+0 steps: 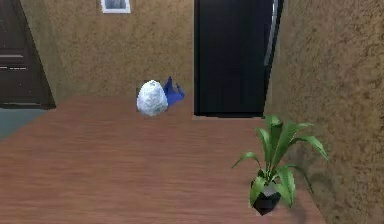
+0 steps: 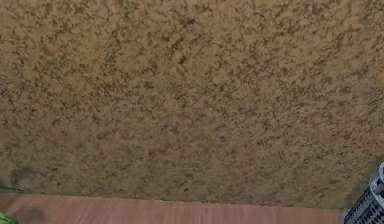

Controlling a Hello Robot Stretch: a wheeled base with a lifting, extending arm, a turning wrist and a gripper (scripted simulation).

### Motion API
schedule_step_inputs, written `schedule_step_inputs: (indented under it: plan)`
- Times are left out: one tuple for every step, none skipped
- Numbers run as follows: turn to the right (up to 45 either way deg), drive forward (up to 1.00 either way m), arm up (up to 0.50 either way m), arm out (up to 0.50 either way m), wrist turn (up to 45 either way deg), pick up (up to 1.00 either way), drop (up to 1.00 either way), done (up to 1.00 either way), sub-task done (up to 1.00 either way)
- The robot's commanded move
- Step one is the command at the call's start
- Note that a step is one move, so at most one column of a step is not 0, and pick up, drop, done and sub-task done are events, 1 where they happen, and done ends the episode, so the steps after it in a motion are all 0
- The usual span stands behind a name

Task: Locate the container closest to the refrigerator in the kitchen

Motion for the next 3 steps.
schedule_step_inputs:
  plan:
    - [-3.0, 0.00, 0.00, 0.00, 0.0, 0.00, 0.00, 0.00, 0.00]
    - [0.0, 1.00, 0.00, 0.00, 0.0, 0.00, 0.00, 0.00, 0.00]
    - [-9.0, 0.00, 0.00, 0.00, 0.0, 0.00, 0.00, 0.00, 0.00]
